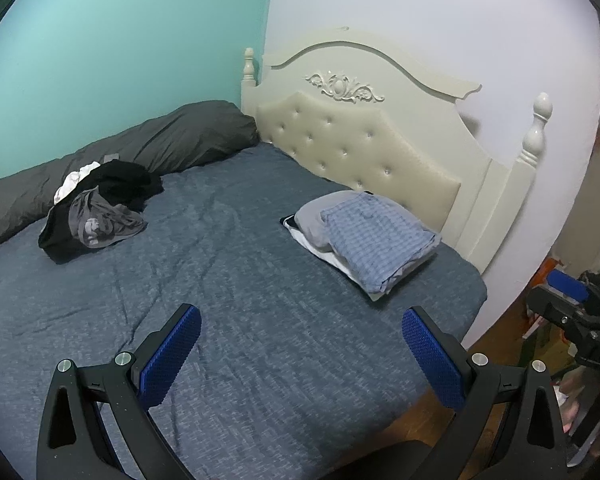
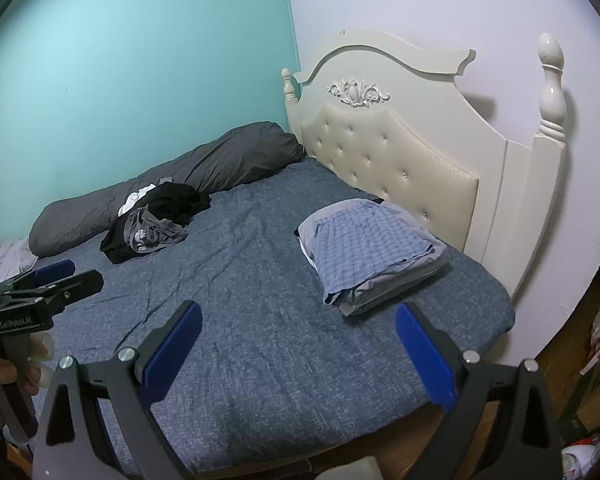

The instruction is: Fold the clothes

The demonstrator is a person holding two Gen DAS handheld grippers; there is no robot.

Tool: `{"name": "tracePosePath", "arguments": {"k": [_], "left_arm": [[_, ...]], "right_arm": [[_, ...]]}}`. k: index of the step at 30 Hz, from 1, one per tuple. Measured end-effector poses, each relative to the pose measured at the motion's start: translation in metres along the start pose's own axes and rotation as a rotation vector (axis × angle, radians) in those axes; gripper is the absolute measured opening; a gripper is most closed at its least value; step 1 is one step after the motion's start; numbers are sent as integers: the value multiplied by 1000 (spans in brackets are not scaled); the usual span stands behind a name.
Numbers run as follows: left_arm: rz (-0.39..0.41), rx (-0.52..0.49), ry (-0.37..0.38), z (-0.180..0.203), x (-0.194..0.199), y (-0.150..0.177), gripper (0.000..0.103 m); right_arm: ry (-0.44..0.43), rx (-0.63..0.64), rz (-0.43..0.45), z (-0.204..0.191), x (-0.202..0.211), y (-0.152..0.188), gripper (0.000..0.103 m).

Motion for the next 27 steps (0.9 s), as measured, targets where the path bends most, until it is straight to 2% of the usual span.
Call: {"name": "tracePosePath", "arguments": {"k": [27], "left_arm": [[22, -5, -49, -8, -7, 7, 103]], "right_arm": [[8, -12, -14, 6, -11, 9, 98]]}}
Point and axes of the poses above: each gripper's, at about its wrist camera, not at the fingertips, and x roughly against the way its jaws point, z to its right, y to its underside, the point moved 8 cm from there along -x, roughly the way its jaws point, and after that the axes turned 15 degrees about -y, right-handed, at the moved point
